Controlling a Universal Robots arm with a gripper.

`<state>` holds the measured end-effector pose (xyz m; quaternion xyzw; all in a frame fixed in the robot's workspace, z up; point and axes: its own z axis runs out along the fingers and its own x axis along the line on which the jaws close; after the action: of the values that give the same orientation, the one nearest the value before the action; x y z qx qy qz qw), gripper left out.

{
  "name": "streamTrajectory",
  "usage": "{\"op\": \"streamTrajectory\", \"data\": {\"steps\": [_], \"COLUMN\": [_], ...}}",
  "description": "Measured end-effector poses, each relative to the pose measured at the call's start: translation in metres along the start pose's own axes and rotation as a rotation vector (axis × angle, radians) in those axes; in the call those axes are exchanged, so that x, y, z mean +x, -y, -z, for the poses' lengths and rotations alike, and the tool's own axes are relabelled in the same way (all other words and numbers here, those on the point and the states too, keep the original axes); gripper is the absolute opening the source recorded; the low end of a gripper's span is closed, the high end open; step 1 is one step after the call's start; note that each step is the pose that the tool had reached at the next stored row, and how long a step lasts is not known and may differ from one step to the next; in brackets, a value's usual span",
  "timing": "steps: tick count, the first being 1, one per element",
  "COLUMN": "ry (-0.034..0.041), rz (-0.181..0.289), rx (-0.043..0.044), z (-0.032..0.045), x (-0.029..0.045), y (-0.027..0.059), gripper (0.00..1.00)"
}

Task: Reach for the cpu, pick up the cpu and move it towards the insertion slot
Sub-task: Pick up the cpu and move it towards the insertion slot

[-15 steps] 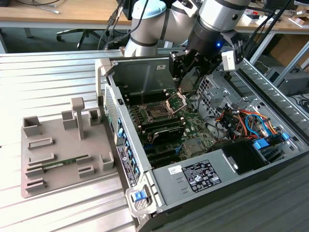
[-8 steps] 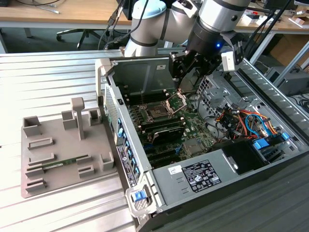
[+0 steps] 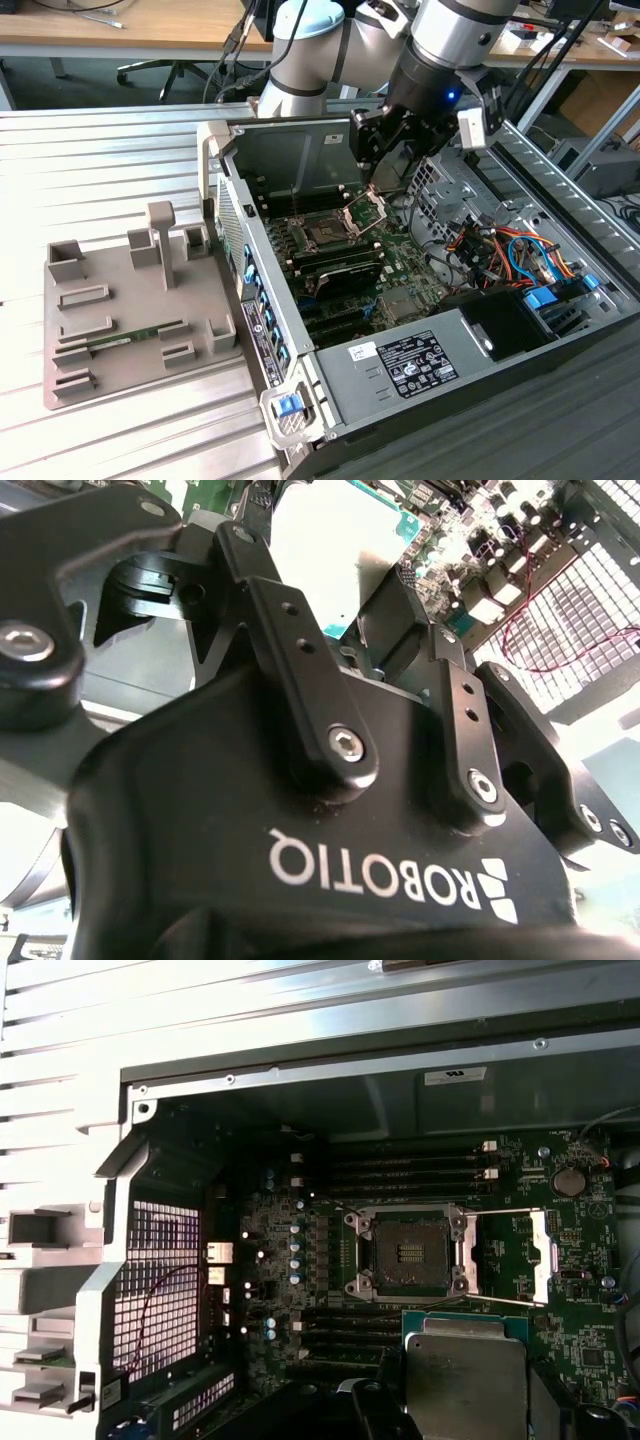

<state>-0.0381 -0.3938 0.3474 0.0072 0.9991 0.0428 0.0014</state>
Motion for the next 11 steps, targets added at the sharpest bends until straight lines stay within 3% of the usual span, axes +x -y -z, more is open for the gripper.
{"op": "streamTrajectory", "data": {"steps": [11], "ry": [0.0000], "rz": [0.000], "rx": [0.0000], "z": [-0.0020], "x": [0.0000], "y": [0.0002], "gripper": [0.55]}}
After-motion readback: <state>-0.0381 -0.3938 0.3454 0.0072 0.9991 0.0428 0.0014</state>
